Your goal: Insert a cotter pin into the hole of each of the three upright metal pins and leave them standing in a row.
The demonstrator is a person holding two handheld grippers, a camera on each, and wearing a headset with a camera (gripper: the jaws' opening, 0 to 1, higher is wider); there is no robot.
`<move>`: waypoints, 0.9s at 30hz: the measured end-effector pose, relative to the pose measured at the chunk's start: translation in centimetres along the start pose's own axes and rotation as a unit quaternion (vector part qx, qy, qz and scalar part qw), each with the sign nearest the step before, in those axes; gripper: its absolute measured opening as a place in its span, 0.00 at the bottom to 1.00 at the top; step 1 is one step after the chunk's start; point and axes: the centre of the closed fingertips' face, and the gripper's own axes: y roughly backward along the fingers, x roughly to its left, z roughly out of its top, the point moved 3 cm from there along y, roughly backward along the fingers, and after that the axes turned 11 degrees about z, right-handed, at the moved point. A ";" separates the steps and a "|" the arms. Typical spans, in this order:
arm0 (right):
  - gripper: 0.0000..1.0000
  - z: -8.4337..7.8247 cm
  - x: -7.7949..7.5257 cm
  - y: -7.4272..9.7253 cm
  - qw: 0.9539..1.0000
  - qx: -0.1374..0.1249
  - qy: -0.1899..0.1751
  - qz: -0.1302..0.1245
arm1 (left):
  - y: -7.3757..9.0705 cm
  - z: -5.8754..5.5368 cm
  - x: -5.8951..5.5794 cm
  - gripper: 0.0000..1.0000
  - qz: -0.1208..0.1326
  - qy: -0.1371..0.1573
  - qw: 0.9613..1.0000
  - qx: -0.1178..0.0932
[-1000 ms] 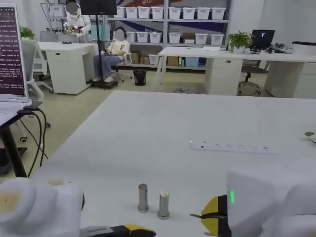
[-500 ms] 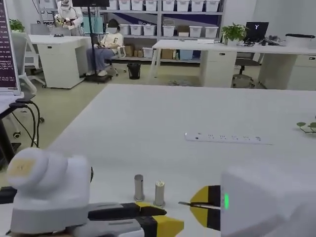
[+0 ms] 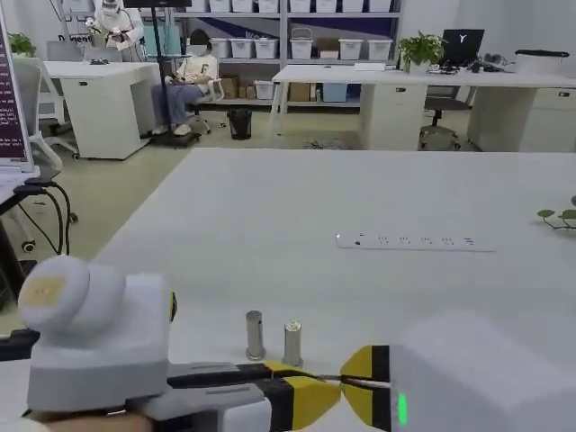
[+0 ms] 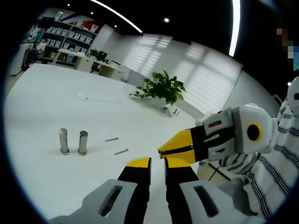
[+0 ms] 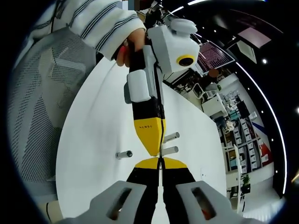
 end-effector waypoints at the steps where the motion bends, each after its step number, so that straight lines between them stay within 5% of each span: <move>1: 0.00 0.0 0.0 0.0 1.000 0.001 0.001 -0.001 | 0.0 0.1 -0.1 0.06 -0.002 -0.002 1.000 -0.002; 27: 0.00 -0.5 0.4 0.4 1.000 0.011 0.001 -0.021 | -0.7 0.0 -0.7 0.00 -0.005 0.029 0.999 -0.014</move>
